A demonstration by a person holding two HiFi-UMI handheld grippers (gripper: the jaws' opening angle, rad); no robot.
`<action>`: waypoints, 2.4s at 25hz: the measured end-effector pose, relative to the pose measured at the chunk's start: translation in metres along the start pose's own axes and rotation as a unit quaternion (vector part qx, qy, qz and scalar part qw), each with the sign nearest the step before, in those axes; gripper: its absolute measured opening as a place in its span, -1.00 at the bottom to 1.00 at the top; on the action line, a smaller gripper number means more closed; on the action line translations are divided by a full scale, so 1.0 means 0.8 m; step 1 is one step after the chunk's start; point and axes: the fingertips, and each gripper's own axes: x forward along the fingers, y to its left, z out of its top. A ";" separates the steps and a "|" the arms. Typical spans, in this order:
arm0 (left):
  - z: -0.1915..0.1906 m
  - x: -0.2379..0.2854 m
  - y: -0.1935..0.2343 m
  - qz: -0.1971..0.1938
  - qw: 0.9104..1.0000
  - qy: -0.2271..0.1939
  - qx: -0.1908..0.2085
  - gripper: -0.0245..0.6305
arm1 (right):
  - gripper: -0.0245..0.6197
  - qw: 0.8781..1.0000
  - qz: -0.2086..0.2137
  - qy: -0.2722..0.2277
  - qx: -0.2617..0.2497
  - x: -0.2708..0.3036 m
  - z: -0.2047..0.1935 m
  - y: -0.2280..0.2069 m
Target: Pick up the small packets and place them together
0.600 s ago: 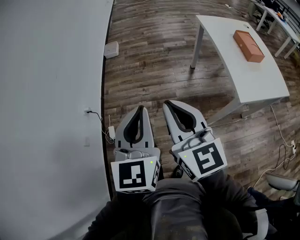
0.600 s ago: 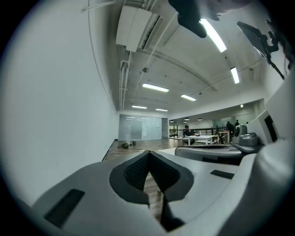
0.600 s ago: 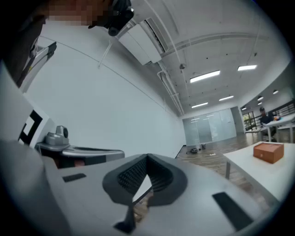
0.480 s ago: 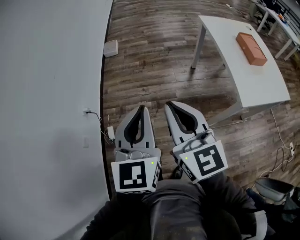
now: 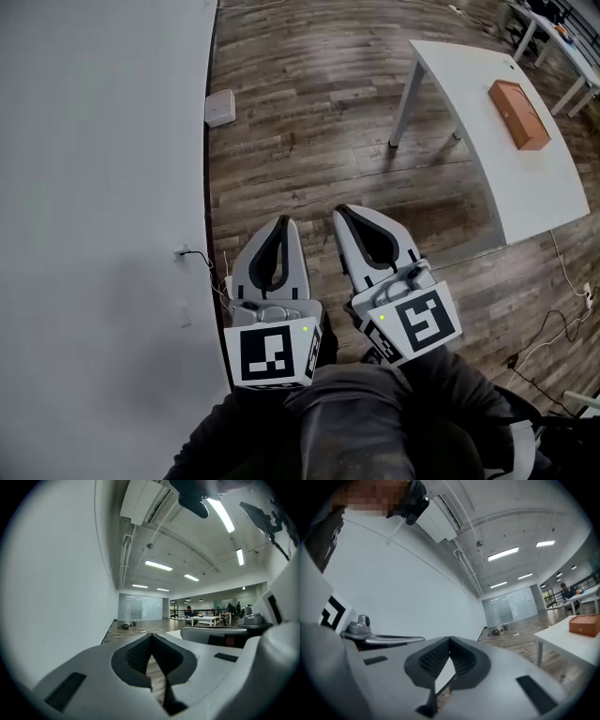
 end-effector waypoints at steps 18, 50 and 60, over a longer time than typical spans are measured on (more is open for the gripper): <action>0.013 0.074 0.114 -0.001 1.000 -0.011 -0.018 -0.93 | -0.91 1.000 -0.005 0.003 -0.021 0.140 0.010 0.000; 0.057 0.454 0.102 -0.049 0.999 0.003 0.007 -0.93 | -0.91 0.999 -0.035 -0.009 -0.024 0.370 0.052 -0.290; 0.046 0.615 0.052 -0.205 0.978 0.025 0.011 -0.93 | -0.91 0.981 -0.191 -0.011 -0.027 0.407 0.046 -0.430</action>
